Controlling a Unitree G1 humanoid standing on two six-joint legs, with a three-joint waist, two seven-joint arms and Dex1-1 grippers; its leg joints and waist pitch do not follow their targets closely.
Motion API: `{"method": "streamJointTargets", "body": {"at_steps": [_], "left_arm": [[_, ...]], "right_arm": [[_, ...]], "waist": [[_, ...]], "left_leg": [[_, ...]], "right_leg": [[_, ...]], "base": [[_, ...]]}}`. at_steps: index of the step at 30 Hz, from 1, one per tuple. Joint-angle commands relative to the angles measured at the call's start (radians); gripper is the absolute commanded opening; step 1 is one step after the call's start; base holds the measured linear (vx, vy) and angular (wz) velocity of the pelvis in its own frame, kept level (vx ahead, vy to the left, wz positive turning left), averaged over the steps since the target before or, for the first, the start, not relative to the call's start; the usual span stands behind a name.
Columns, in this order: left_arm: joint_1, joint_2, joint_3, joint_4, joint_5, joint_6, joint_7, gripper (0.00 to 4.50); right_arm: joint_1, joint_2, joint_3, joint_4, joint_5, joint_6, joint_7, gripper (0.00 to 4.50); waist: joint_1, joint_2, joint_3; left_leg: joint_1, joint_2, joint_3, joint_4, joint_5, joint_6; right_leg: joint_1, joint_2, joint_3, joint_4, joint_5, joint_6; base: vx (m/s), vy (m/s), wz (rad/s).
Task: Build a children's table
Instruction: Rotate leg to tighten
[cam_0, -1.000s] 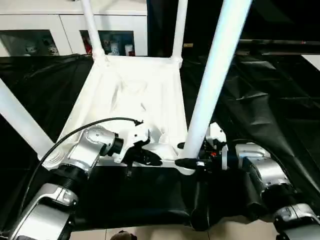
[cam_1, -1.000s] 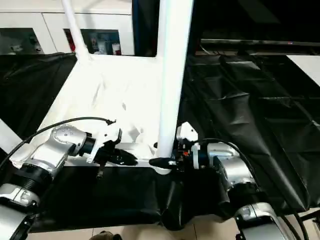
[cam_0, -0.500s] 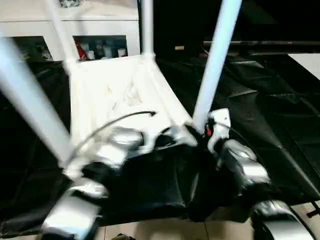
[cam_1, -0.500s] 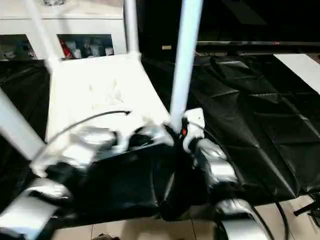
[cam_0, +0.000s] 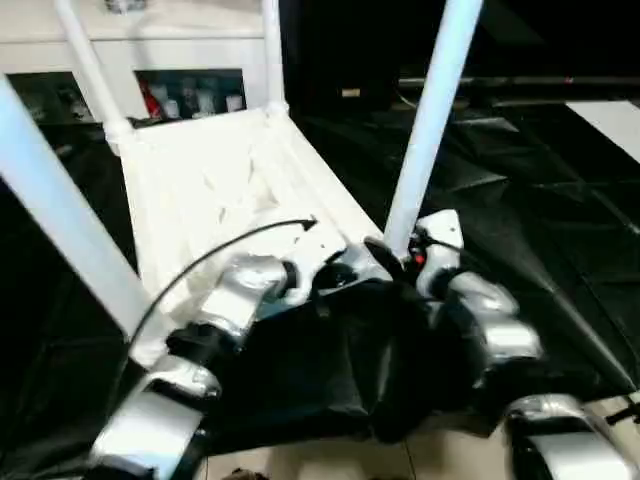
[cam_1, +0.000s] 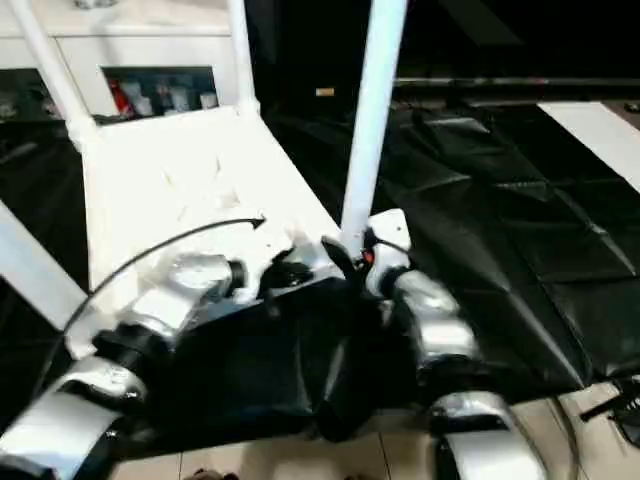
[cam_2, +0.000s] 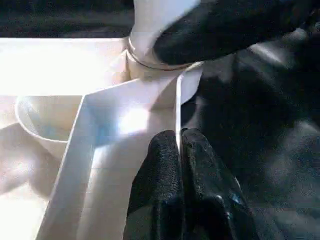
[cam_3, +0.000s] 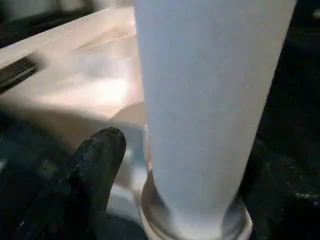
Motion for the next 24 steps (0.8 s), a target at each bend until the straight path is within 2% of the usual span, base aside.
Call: {"method": "streamJointTargets", "body": {"at_steps": [1, 2, 3, 4, 8, 10, 11, 15, 17, 18, 19, 20, 22, 23, 24], "left_arm": [[0.014, 0.012, -0.045, -0.003, 0.005, 0.005, -0.073, 0.0], [0.016, 0.03, -0.054, -0.007, 0.008, 0.006, -0.106, 0.0], [0.017, 0.051, -0.064, -0.013, 0.01, 0.011, -0.144, 0.0], [0.018, 0.067, -0.073, -0.018, 0.012, 0.016, -0.171, 0.0], [0.037, 0.152, -0.121, -0.065, 0.007, -0.005, -0.342, 0.0], [0.041, 0.164, -0.12, -0.076, -0.001, -0.005, -0.372, 0.0], [0.04, 0.169, -0.12, -0.078, -0.002, -0.005, -0.383, 0.0], [0.039, 0.185, -0.124, -0.08, -0.003, -0.007, -0.409, 0.0], [0.038, 0.191, -0.124, -0.079, -0.004, -0.008, -0.415, 0.0], [0.037, 0.193, -0.124, -0.078, -0.005, -0.008, -0.417, 0.0], [0.037, 0.196, -0.124, -0.077, -0.006, -0.008, -0.419, 0.0], [0.037, 0.197, -0.123, -0.075, -0.007, -0.008, -0.417, 0.0], [0.037, 0.2, -0.119, -0.073, -0.006, -0.007, -0.412, 0.0], [0.038, 0.201, -0.115, -0.072, -0.006, -0.008, -0.409, 0.0], [0.039, 0.202, -0.113, -0.072, -0.007, -0.007, -0.408, 0.0]], "right_arm": [[0.023, -0.006, 0.088, -0.043, -0.006, 0.021, 0.163, 3.5], [0.032, -0.026, 0.099, -0.056, -0.005, 0.027, 0.207, 3.5], [0.039, -0.048, 0.11, -0.07, -0.004, 0.034, 0.254, 3.5], [0.044, -0.062, 0.117, -0.08, -0.002, 0.038, 0.282, 3.5], [0.048, -0.112, 0.139, -0.095, -0.003, 0.042, 0.373, 3.5], [0.046, -0.117, 0.139, -0.095, -0.007, 0.043, 0.39, 3.5], [0.045, -0.119, 0.139, -0.095, -0.009, 0.044, 0.397, 3.5], [0.045, -0.123, 0.147, -0.104, -0.009, 0.053, 0.415, 3.5], [0.043, -0.121, 0.146, -0.104, -0.008, 0.056, 0.418, 3.27], [0.04, -0.118, 0.144, -0.102, -0.004, 0.059, 0.418, 3.17], [0.037, -0.114, 0.143, -0.1, 0.003, 0.063, 0.421, 3.12], [0.036, -0.112, 0.143, -0.098, 0.006, 0.064, 0.423, 3.12], [0.035, -0.108, 0.143, -0.098, 0.014, 0.067, 0.435, 2.8], [0.037, -0.106, 0.146, -0.099, 0.014, 0.068, 0.442, 2.75], [0.037, -0.105, 0.148, -0.1, 0.014, 0.069, 0.445, 2.69]], "waist": [[0.006, -0.01, -0.05], [0.008, -0.01, -0.05], [0.014, -0.008, -0.052], [0.014, -0.008, -0.052], [0.021, -0.006, -0.059], [0.023, -0.006, -0.06], [0.025, 0.005, -0.061], [0.034, 0.005, -0.059], [0.035, 0.004, -0.058], [0.035, -0.003, -0.058], [0.037, -0.003, -0.058], [0.037, -0.006, -0.058], [0.038, -0.003, -0.059], [0.04, -0.011, -0.06], [0.041, -0.012, -0.06]], "left_leg": [[0.022, 0.071, -0.046, -0.08, -0.313, 0.042], [0.024, 0.072, -0.045, -0.08, -0.308, 0.043], [0.025, 0.074, -0.04, -0.078, -0.282, 0.051], [0.025, 0.074, -0.04, -0.078, -0.282, 0.051], [0.024, 0.074, -0.035, -0.069, -0.193, 0.077], [0.024, 0.073, -0.033, -0.067, -0.179, 0.085], [0.026, 0.073, -0.032, -0.067, -0.174, 0.084], [0.032, 0.076, -0.032, -0.072, -0.219, 0.055], [0.033, 0.077, -0.033, -0.076, -0.248, 0.032], [0.033, 0.077, -0.033, -0.076, -0.252, 0.029], [0.033, 0.077, -0.033, -0.076, -0.251, 0.026], [0.033, 0.077, -0.033, -0.075, -0.248, 0.026], [0.032, 0.076, -0.033, -0.074, -0.231, 0.03], [0.03, 0.075, -0.032, -0.071, -0.205, 0.044], [0.03, 0.075, -0.031, -0.07, -0.198, 0.048]], "right_leg": [[0.028, -0.062, 0.045, -0.076, -0.323, -0.204], [0.028, -0.061, 0.044, -0.076, -0.314, -0.208], [0.03, -0.055, 0.043, -0.068, -0.264, -0.221], [0.03, -0.055, 0.043, -0.068, -0.264, -0.221], [0.034, -0.054, 0.04, -0.046, -0.117, -0.277], [0.035, -0.054, 0.04, -0.042, -0.095, -0.287], [0.034, -0.053, 0.04, -0.042, -0.076, -0.294], [0.033, -0.052, 0.04, -0.045, -0.126, -0.293], [0.032, -0.053, 0.042, -0.048, -0.156, -0.284], [0.033, -0.053, 0.042, -0.048, -0.163, -0.281], [0.033, -0.056, 0.043, -0.048, -0.173, -0.277], [0.033, -0.056, 0.043, -0.049, -0.175, -0.276], [0.033, -0.057, 0.044, -0.047, -0.164, -0.275], [0.034, -0.057, 0.044, -0.044, -0.145, -0.277], [0.035, -0.058, 0.043, -0.043, -0.141, -0.277]], "base": [[0.0, 0.0, 0.0], [0.0, 0.0, 0.0], [0.0, 0.0, 0.0], [0.0, 0.0, 0.0], [0.0, 0.0, 0.0], [0.0, 0.0, 0.0], [0.0, 0.0, 0.0], [0.0, 0.0, 0.0], [0.0, 0.0, 0.0], [0.0, 0.0, 0.0], [0.0, 0.0, 0.0], [0.0, 0.0, 0.0], [0.0, 0.0, 0.0], [0.0, 0.0, 0.0], [0.0, 0.0, 0.0]]}}
